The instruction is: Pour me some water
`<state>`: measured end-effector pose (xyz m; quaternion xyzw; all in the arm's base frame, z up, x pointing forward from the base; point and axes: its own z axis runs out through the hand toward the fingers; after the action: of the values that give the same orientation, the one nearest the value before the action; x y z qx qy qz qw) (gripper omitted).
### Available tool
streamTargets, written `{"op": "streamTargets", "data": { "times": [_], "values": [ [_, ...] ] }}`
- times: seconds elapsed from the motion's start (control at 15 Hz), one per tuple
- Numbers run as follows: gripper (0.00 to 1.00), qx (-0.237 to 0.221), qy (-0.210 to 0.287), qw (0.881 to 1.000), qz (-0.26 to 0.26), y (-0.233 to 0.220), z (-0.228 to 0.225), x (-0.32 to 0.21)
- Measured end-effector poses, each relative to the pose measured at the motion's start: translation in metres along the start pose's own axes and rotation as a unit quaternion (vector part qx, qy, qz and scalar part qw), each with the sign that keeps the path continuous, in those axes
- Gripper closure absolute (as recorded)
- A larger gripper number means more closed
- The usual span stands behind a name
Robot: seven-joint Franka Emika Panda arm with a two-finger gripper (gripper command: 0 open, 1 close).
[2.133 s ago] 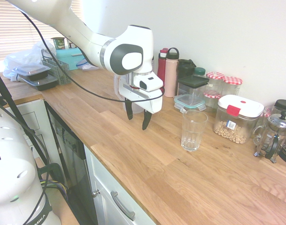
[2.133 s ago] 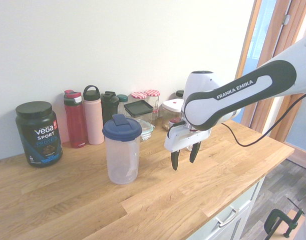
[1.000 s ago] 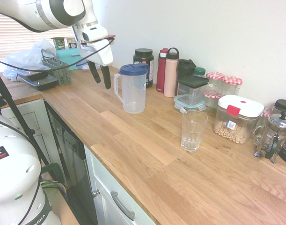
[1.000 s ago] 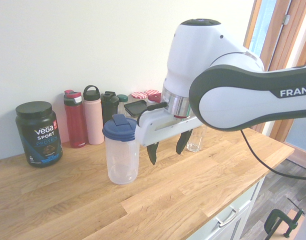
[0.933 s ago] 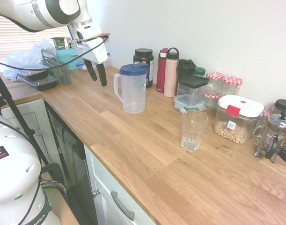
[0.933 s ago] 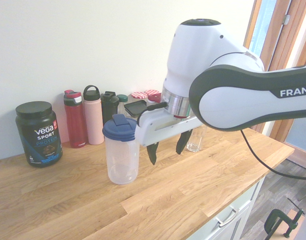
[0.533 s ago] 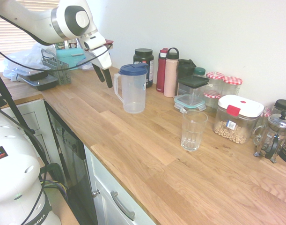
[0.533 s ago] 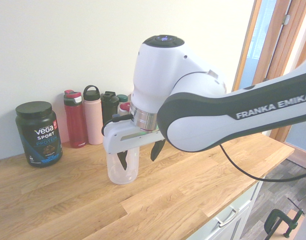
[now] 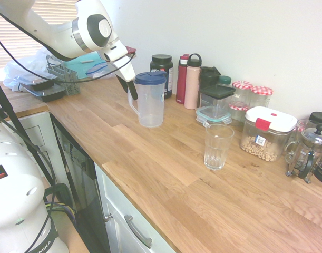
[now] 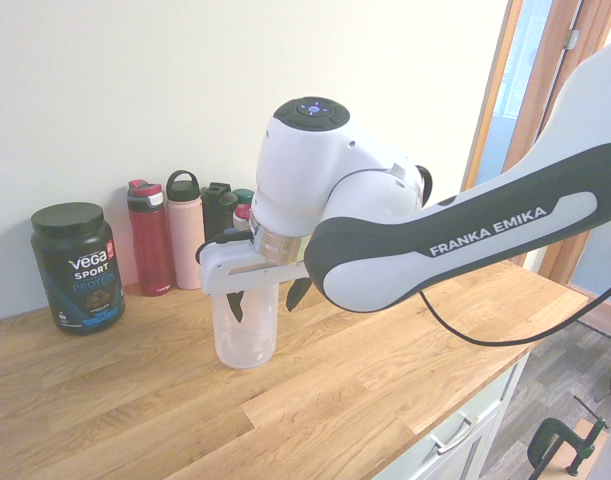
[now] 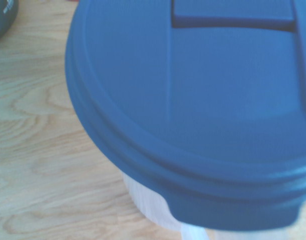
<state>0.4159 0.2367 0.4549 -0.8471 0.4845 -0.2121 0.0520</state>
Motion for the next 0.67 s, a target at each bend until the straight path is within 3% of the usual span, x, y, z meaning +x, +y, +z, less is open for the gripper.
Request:
{"op": "streamTargets", "data": {
  "times": [0.67],
  "values": [
    [1.00, 0.034, 0.004, 0.999, -0.024, -0.0084, 0.0072, -0.0007]
  ]
}}
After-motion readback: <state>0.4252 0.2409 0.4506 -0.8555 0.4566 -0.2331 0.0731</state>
